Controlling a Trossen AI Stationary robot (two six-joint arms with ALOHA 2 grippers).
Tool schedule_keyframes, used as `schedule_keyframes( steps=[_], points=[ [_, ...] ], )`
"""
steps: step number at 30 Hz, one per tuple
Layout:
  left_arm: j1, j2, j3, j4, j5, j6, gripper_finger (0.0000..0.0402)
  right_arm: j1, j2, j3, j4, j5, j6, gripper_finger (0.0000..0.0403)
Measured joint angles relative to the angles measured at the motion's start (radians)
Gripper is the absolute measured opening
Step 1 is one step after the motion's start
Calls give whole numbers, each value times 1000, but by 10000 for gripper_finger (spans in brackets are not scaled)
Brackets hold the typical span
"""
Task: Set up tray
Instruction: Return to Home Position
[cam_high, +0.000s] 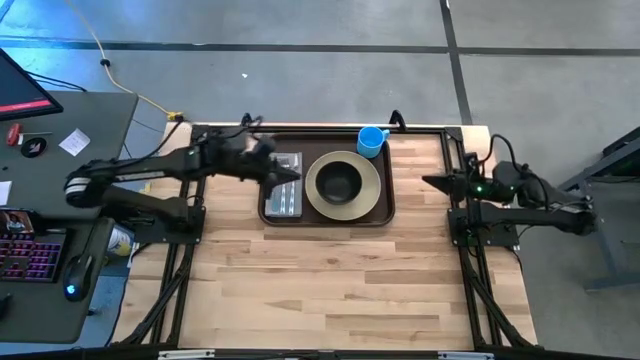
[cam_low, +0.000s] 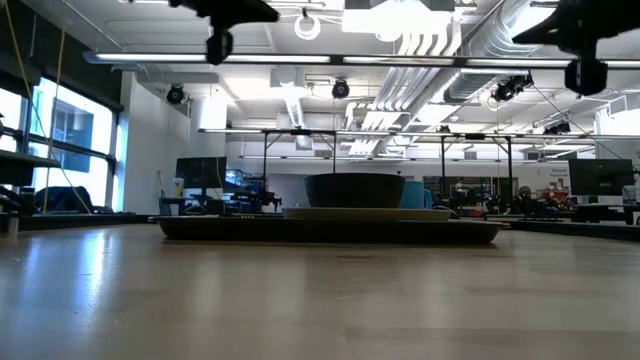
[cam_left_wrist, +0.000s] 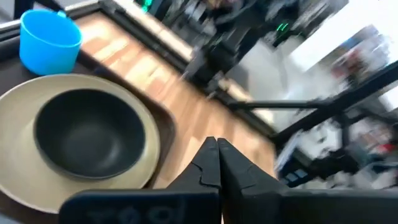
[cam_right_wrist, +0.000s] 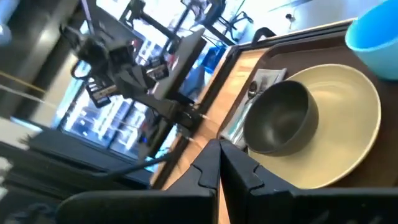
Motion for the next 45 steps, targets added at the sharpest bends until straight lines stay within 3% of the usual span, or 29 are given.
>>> schedule_keyframes(
  steps=[5, 8, 12, 19, 24, 29, 35, 40, 45],
  points=[
    [3, -201, -225, 148, -30, -88, 43, 0, -156, -113, 23, 51, 59, 0],
    [3, -313, -372, 237, -67, -162, 30, 0, -231, -178, 70, 85, 69, 0],
    [3, -444, -562, 395, -91, -272, 20, 0, -211, -239, 118, 58, 70, 0],
    [3, -614, -807, 563, -112, -419, 29, 0, -210, -415, 373, 2, 141, 0],
    [3, -711, -897, 578, -108, -466, 21, 0, -211, -552, 624, -12, 208, 0],
    [3, -796, -975, 569, -54, -527, 26, 0, -208, -546, 619, -30, 196, 0],
    [2, -861, -976, 503, -11, -552, 22, 0, -209, -546, 644, -68, 203, 0],
    [-16, -872, -976, 522, -16, -566, 22, 0, -209, -546, 644, -76, 203, 0],
    [-121, -872, -977, 522, -106, -510, 24, 41, -209, -546, 644, -59, 204, 0]
  ],
)
